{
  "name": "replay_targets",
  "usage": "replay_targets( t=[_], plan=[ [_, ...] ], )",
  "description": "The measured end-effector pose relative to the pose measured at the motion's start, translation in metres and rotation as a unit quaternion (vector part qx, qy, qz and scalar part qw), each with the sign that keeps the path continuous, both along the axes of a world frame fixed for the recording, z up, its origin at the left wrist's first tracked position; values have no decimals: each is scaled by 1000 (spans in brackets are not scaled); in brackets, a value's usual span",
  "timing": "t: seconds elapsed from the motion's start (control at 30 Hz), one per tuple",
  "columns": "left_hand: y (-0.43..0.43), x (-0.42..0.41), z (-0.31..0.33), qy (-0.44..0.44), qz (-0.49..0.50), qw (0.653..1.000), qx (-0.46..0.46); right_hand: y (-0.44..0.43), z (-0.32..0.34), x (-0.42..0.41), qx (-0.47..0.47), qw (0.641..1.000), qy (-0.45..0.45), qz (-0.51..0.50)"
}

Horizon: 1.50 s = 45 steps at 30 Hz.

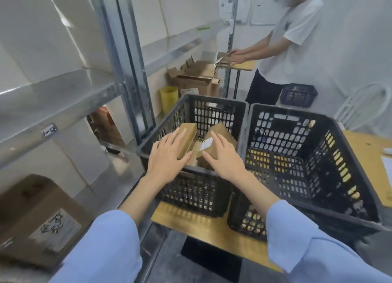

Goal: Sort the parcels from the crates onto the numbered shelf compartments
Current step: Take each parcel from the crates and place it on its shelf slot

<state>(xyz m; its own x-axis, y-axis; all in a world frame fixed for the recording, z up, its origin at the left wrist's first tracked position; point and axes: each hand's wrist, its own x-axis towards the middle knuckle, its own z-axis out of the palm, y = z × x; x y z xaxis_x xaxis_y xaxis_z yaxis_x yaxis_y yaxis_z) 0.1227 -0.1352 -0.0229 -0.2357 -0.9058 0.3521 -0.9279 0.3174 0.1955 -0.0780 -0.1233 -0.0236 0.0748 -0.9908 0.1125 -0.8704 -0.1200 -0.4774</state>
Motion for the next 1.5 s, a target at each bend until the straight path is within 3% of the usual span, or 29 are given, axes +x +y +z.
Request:
replay_targets(
  t=[0.57,1.1,1.37,1.5],
  plan=[
    [-129,-18,-41,28,-23,997,75,-116,-40,-9,93,994,-59,-18],
    [-213,-46,-91,52,-205,957,197,-146,-94,-5,182,963,-95,-174],
    [-242,-45,-123,69,-249,931,259,-152,-109,-6,175,964,-74,-187],
    [-240,-49,-133,91,-281,923,248,-154,-116,-4,182,962,-98,-178]
  ],
)
